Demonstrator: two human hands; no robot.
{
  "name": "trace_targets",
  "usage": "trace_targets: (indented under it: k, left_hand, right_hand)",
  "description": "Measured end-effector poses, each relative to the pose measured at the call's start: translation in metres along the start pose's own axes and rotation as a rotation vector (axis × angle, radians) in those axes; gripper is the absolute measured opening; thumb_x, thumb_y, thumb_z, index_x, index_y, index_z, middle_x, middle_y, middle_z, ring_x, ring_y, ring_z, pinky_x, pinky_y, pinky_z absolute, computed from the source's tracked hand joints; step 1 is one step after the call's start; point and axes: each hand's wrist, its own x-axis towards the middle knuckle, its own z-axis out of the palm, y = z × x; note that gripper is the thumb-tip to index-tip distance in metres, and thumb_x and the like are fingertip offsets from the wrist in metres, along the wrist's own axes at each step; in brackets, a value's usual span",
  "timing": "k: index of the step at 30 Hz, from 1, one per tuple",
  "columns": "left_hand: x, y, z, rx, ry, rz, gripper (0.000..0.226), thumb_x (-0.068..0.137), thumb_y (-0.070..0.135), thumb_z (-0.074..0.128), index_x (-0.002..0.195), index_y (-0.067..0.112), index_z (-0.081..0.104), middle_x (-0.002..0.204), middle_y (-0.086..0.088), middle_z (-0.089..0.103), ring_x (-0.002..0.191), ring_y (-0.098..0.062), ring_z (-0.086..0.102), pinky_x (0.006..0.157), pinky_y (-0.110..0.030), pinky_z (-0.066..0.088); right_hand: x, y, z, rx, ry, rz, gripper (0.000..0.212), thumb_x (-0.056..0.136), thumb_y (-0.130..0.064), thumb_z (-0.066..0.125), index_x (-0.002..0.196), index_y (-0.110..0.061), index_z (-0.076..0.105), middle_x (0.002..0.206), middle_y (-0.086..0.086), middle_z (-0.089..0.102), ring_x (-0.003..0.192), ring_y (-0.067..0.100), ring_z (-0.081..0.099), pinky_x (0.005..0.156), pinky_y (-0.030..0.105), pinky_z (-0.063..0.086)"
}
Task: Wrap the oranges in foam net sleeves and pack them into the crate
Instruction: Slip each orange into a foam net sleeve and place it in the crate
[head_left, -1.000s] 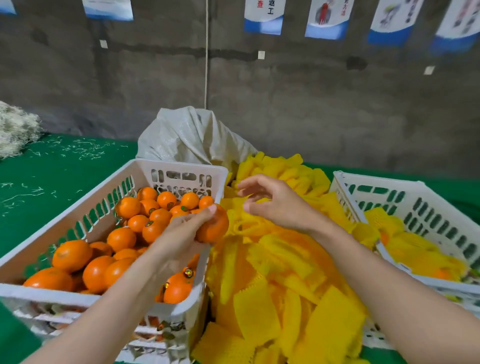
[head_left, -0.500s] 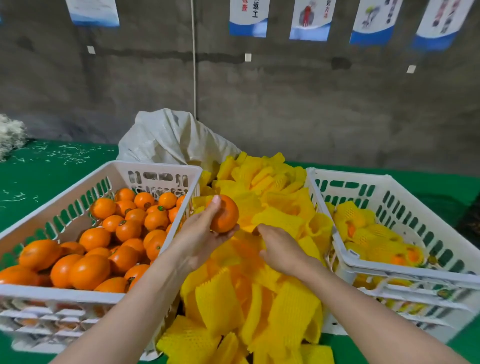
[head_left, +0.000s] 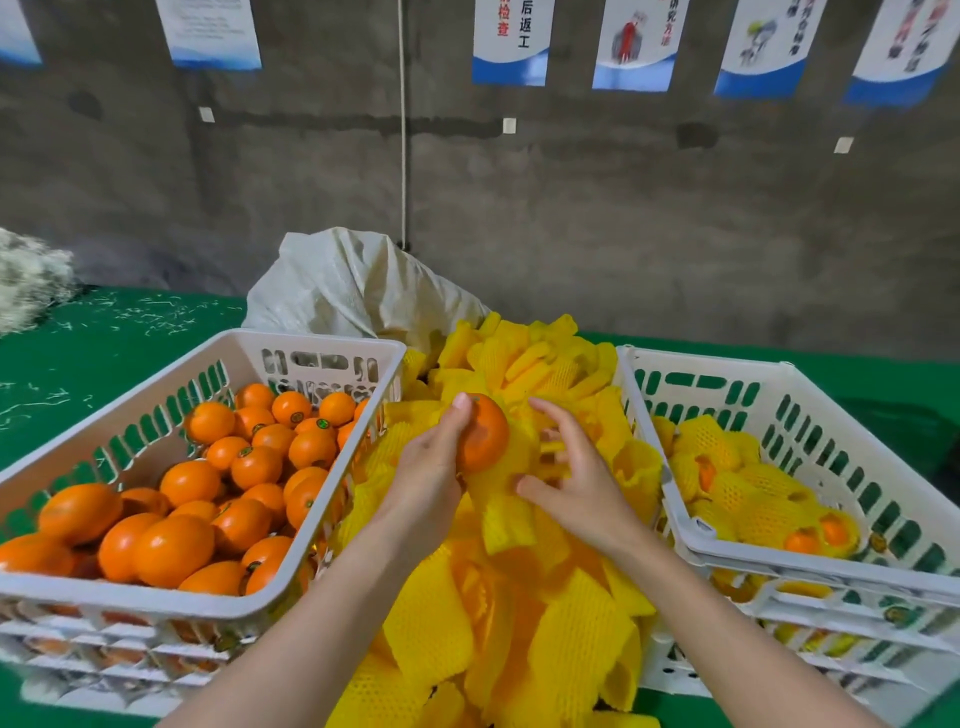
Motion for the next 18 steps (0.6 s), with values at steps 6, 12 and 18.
trace_targets:
  k: [6,12,18]
  left_hand:
    - [-0.007,-0.006,-0.001,0.111,-0.004,-0.045,0.024,0.084,0.044,0.054,0.090,0.023,0.063,0.074,0.013,0.073,0.077,0.000,0.067,0.067,-0.016,0.049]
    - [-0.007,-0.009,-0.004,-0.073,0.039,-0.180,0.058,0.065,0.059,0.056,0.106,0.018,0.061,0.094,-0.006,0.073,0.092,-0.017,0.065,0.080,-0.032,0.048]
    - [-0.007,-0.008,-0.006,-0.100,0.048,-0.199,0.056,0.078,0.058,0.049,0.116,0.018,0.058,0.106,-0.005,0.072,0.099,-0.016,0.067,0.083,-0.029,0.053]
  right_hand:
    - [0.002,0.007,0.011,-0.530,0.149,-0.206,0.039,0.072,-0.006,0.071,0.110,-0.010,0.063,0.107,0.007,0.054,0.106,0.023,0.046,0.088,0.021,0.031]
    - [-0.006,0.008,0.018,-0.465,0.163,-0.225,0.027,0.067,0.004,0.062,0.075,-0.016,0.046,0.077,-0.007,0.046,0.083,0.020,0.045,0.075,0.033,0.034]
    - [-0.002,0.002,0.013,-0.172,0.027,0.055,0.032,0.082,0.001,0.059,0.109,-0.016,0.060,0.098,-0.004,0.060,0.095,0.009,0.055,0.081,0.024,0.045]
